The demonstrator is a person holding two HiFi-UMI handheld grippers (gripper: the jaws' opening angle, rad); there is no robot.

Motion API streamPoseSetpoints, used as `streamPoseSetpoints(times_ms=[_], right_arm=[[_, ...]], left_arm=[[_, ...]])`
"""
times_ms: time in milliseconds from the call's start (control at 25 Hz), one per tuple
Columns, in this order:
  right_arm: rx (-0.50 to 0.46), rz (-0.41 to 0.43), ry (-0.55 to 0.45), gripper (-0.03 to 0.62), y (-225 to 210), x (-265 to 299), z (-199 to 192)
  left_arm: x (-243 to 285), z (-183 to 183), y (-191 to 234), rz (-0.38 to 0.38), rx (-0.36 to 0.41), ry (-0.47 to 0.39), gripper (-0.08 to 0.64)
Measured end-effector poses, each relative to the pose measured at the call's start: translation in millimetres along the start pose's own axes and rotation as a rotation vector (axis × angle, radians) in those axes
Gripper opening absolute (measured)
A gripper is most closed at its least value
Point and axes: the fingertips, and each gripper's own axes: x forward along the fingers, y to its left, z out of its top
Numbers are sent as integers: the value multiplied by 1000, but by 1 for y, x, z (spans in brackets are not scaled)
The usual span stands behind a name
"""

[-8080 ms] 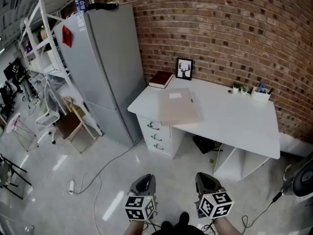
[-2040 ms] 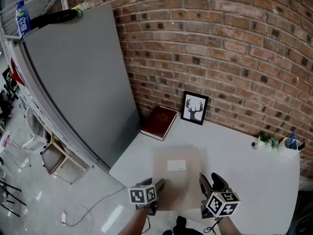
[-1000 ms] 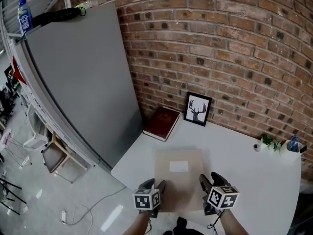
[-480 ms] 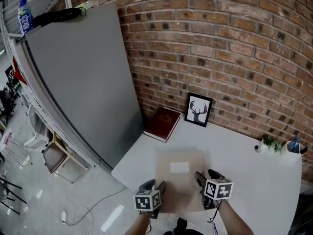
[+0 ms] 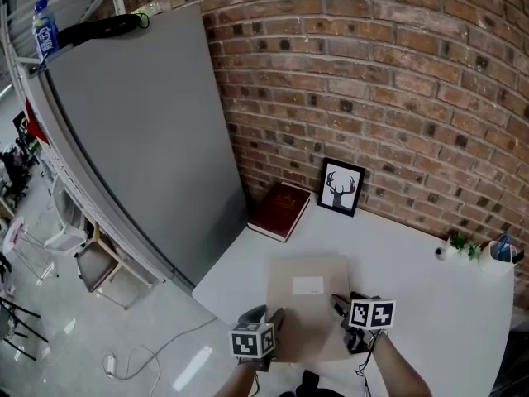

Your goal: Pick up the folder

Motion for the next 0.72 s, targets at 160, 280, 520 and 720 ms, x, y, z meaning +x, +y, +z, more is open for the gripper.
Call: streamPoseSetpoints(times_ms=[160,280,520,720], right_arm=[[-6,0,7,272,1,1,0],[-13,-1,10,268,1,1,0],[-15,-5,9,261,2,1,-2],[-16,-16,0,258,3,-2,-2]], left_arm=[[1,1,1,-3,-6,6,204],[1,1,0,-11,-13,11,204],[1,-1,-1,-18,-16,14,204],[1,0,-1,-17,-14,17,204]])
